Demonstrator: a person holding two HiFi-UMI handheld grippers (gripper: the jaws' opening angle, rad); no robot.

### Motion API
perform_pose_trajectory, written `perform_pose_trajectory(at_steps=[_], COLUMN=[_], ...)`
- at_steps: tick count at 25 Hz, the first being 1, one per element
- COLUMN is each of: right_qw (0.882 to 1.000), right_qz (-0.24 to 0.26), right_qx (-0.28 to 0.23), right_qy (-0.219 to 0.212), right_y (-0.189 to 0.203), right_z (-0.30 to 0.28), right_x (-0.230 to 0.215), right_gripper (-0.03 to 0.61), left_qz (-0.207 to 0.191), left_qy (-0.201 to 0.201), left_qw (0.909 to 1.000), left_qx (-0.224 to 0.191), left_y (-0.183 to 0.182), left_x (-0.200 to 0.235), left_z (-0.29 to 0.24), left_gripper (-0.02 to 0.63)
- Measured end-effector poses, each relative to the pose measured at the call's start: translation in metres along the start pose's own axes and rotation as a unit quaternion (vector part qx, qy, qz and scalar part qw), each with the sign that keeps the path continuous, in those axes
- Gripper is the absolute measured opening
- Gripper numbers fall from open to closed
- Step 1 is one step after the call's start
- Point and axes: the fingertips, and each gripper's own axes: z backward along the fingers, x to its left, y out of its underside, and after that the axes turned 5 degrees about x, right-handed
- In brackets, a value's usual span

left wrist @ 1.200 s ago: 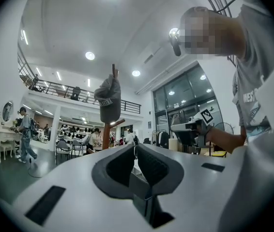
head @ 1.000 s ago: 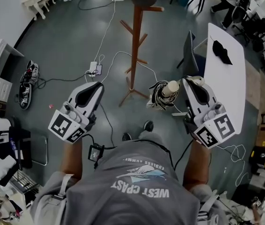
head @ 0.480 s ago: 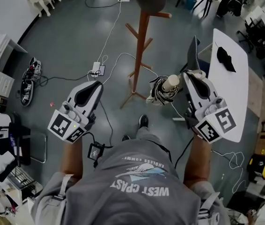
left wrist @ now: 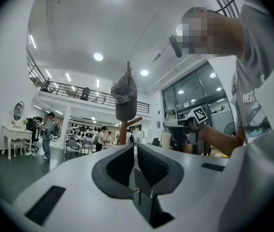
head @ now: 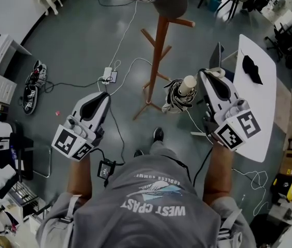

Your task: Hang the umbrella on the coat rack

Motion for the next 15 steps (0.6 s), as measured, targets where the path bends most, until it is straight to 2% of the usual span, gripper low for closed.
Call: perform_pose_trajectory(at_steps=[15], right_qw=[1.0], right_qz=[0.0], right_qx=[0.004], right_qy=[-0.015], right_y=[-0.01], right_z=[-0.053], right_x=[-0.028], right_gripper=[0.031], left_qz=[0.013], left_qy=[-0.024], left_qw=[0.9996], left_qx=[0.01], left_y=[0.01], left_x=[0.022], left_z=[-0.009], left_gripper=[0.037])
